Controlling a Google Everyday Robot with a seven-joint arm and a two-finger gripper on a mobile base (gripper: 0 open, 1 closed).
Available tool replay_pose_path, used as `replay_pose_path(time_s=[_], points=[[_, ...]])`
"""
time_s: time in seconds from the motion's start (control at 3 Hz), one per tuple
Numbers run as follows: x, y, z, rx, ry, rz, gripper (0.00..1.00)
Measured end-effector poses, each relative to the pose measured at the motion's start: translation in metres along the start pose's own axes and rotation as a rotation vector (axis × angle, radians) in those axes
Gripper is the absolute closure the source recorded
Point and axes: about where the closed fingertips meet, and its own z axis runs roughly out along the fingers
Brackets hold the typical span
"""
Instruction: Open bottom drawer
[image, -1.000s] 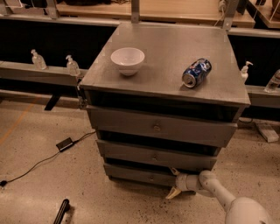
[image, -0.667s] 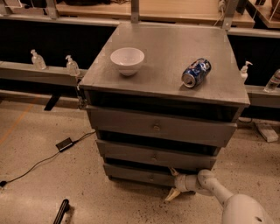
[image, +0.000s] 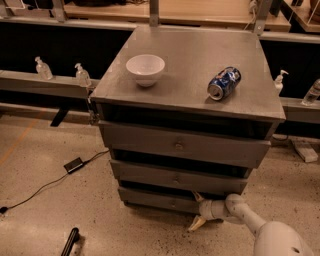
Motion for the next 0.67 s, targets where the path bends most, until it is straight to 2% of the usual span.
replay_pose_path(time_s=[0.67], points=[[-0.0013,-0.0004,-0.0012,0.0,0.0,0.0,0.0]])
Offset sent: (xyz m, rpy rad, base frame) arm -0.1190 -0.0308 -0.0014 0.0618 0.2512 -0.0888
